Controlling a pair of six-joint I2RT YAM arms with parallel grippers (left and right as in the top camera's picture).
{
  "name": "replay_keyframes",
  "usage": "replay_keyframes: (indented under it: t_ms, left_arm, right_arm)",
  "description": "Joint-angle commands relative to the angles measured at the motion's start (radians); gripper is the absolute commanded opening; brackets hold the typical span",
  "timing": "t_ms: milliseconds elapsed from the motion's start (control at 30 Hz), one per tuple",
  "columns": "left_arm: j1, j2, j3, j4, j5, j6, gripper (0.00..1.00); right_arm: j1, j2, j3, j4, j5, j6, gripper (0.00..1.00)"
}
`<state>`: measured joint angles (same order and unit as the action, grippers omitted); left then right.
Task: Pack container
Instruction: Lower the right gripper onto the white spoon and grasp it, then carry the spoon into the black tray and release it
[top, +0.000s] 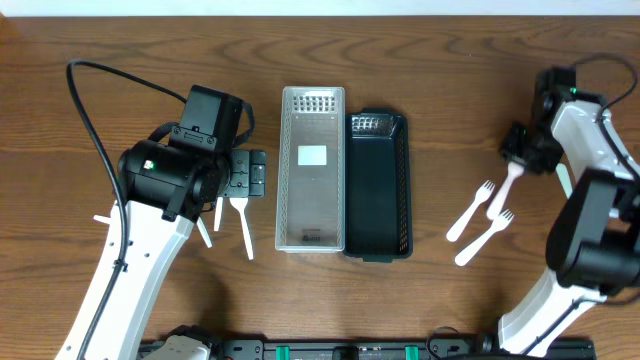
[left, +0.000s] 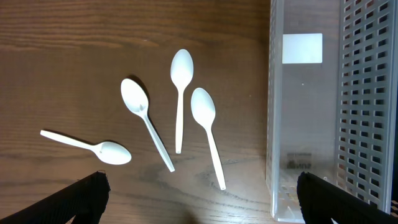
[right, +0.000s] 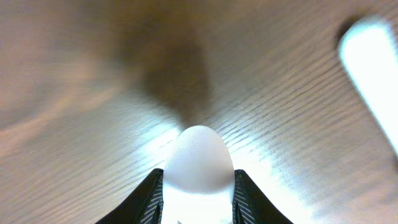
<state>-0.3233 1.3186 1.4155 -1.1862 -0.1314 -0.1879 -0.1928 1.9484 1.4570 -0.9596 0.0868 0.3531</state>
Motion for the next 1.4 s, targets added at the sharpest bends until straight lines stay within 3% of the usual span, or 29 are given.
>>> replay_keyframes:
  t_ms: [0, 367, 567, 800, 867, 1067, 1267, 1367]
  left_arm:
    - [0.004, 0.001, 0.007, -0.006, -0.012, -0.016, 0.98]
    - [0.004, 0.001, 0.007, -0.006, -0.012, -0.016, 0.98]
    - [0.004, 0.001, 0.006, -0.006, -0.012, -0.017, 0.98]
    - [0.004, 0.001, 0.0, -0.006, -0.012, -0.017, 0.98]
    - [0.004, 0.001, 0.0, -0.006, -0.012, -0.016, 0.98]
    - [0.004, 0.001, 0.0, -0.006, -0.012, -0.016, 0.98]
    - [0.004, 0.001, 0.0, -0.006, -0.012, -0.016, 0.98]
    - [0.004, 0.001, -0.001, -0.006, -0.012, -0.016, 0.98]
  right_arm:
    - [0.085, -0.144, 0.091, -0.022, 0.01, -0.029, 0.19]
    - [0.475, -0.244, 0.119, -0.046, -0.04, 0.04, 0.21]
    - [0.635, -0.149, 0.118, -0.025, -0.04, 0.102, 0.2]
    - [0.69, 0.035, 0.118, -0.014, -0.078, 0.155, 0.22]
    - [0.69, 0.063, 0.118, -0.008, -0.085, 0.155, 0.27]
    - [0.69, 0.049, 0.13, 0.027, -0.084, 0.107, 0.64]
    - [0.661, -0.016, 0.256, -0.034, -0.076, 0.077, 0.64]
    - [0.607, -0.082, 0.325, -0.088, -0.011, 0.137, 0.64]
